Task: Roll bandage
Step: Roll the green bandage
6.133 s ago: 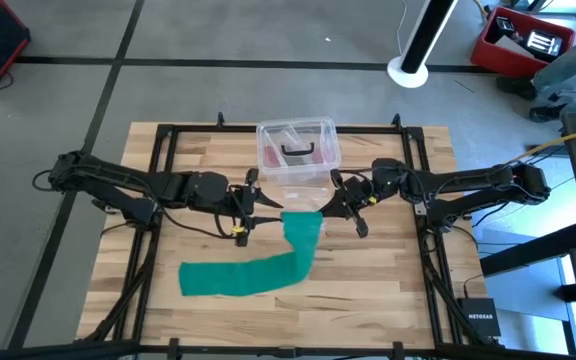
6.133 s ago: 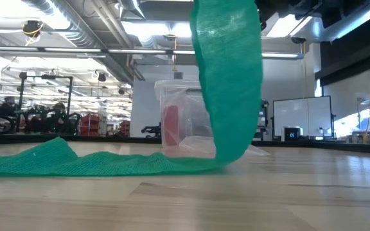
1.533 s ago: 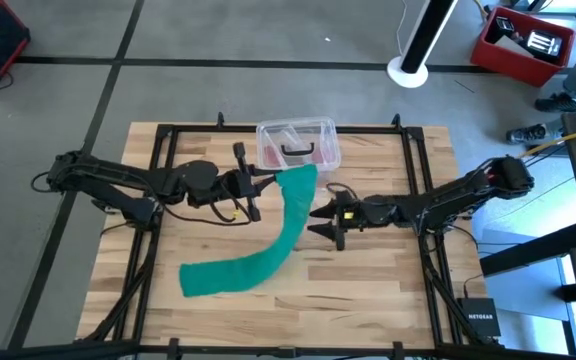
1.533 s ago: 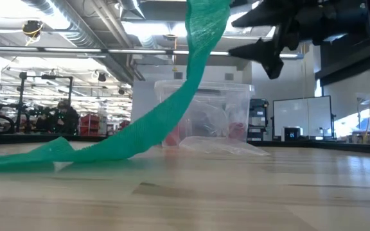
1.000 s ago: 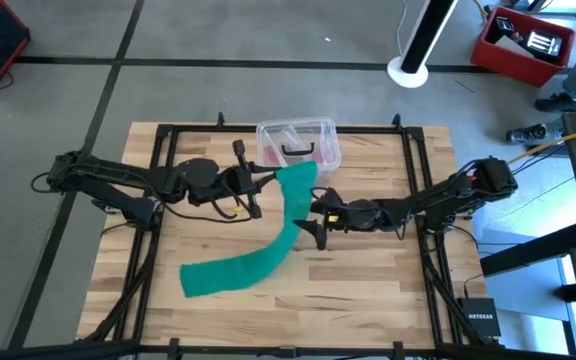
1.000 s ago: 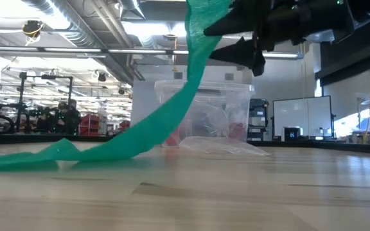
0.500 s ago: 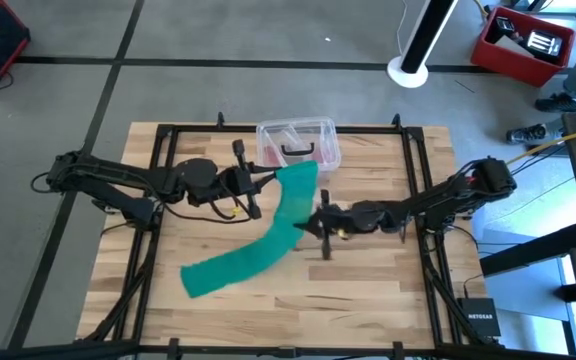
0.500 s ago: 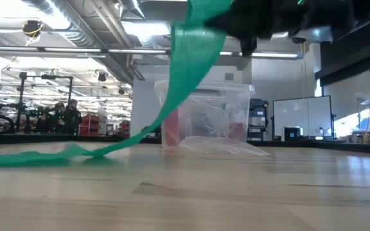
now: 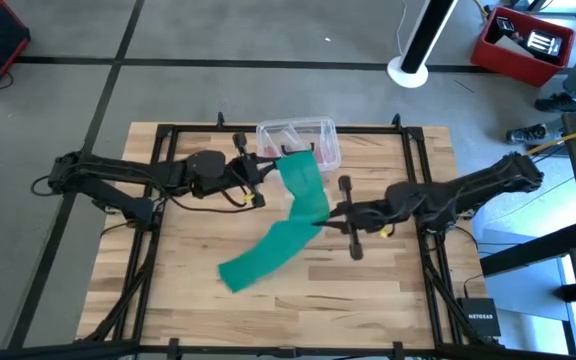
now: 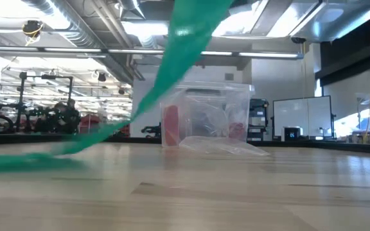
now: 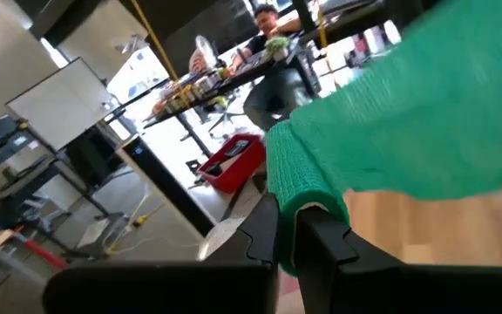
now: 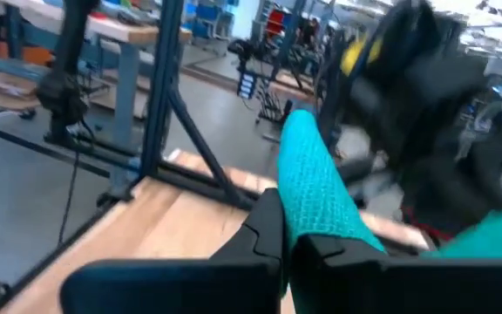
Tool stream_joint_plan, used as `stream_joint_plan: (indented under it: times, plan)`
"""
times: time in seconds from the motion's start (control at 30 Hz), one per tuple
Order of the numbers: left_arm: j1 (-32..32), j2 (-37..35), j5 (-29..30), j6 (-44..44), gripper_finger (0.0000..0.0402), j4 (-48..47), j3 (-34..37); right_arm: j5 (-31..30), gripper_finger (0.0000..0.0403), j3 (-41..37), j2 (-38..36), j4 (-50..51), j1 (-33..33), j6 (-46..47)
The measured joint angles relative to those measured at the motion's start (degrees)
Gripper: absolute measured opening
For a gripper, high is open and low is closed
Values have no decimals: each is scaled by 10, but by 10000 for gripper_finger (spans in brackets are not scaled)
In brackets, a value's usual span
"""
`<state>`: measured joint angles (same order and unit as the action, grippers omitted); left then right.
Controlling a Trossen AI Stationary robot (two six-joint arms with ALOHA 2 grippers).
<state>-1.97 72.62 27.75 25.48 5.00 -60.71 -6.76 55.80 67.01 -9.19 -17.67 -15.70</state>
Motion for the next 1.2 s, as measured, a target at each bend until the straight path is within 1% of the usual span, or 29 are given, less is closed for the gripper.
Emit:
stream_joint_plan:
  times: [0.17,0.27,0.4,0.47,0.57,0.63,0.73,0.8,0.93,1.1,1.2]
  plan:
    - [-34,0,-7,-10,9,-10,2,3,3,111,0,86,0,-28]
    - [-43,0,-4,-21,5,-14,18,3,3,164,-1,104,0,-43]
    - [-63,6,-4,-47,6,-7,35,1,2,211,0,108,1,-46]
    - [-76,14,-12,-54,5,-1,44,-17,2,228,3,105,2,-58]
    - [-95,28,-47,-63,5,13,58,-48,3,241,5,108,20,-66]
    - [-108,41,-50,-69,7,19,61,-52,3,241,5,103,43,-53]
    - [-126,68,-50,-61,6,22,61,-56,3,241,9,90,83,-2]
    - [-139,87,-43,-57,4,30,61,-73,3,241,10,99,111,19]
    - [-171,117,-36,-60,6,55,61,-117,4,241,11,170,173,19]
    - [-205,125,-20,-89,4,47,61,-119,9,240,13,295,260,22]
    - [-223,122,-18,-113,7,47,61,-115,27,225,25,352,302,38]
